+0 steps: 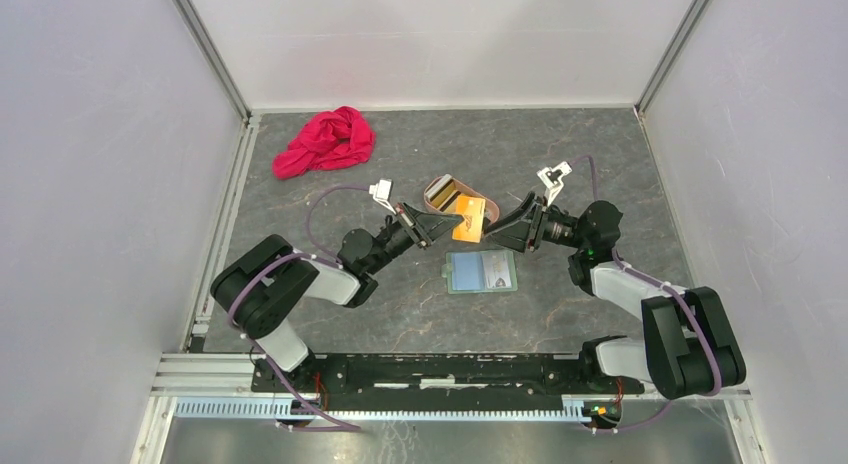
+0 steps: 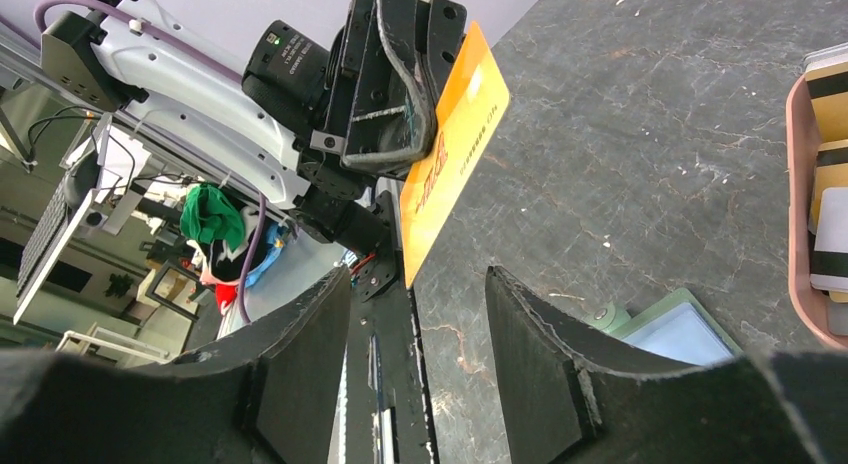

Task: Put the credit cards into the card holder
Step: Insert the credit card into the card holder.

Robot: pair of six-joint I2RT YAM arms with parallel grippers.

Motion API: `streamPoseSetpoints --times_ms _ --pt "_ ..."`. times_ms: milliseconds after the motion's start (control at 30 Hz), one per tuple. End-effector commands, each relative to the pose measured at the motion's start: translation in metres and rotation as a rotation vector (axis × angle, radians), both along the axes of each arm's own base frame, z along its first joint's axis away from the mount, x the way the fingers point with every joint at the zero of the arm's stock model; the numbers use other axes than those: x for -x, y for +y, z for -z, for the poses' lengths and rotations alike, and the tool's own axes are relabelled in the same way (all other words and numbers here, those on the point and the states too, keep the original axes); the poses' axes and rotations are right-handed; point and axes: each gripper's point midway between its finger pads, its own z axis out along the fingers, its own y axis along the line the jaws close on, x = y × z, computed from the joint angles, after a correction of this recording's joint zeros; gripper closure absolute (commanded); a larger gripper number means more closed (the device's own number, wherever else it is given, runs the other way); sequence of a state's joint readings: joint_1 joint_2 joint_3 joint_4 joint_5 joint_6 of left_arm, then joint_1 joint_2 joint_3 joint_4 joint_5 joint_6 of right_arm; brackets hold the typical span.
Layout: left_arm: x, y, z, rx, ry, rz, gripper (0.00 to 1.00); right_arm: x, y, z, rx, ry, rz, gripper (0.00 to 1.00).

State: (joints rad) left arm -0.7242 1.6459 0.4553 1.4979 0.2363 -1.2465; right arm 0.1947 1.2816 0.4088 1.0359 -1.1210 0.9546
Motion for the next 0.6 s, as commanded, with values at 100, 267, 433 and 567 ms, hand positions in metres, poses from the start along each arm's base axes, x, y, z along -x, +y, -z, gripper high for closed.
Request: streamPoseSetpoints --times_ms 100,267,433,567 --pt "0.018 -0.005 -0.034 0.12 -0.089 0.053 0.98 -0.007 0.0 -0.012 -0.012 -0.061 0.012 0.44" --pt "0.025 -0.009 -0.032 0.119 -0.092 0.078 0.98 -0.013 -0.005 -0.013 -0.015 -0.046 0.032 0.51" --pt "0.031 -0.013 -0.028 0.114 -0.092 0.101 0.98 -0.015 -0.009 -0.017 -0.029 -0.038 0.042 0.56" --pt "0.035 -0.016 -0.026 0.117 -0.094 0.119 0.98 -0.015 -0.009 -0.017 -0.03 -0.034 0.033 0.54"
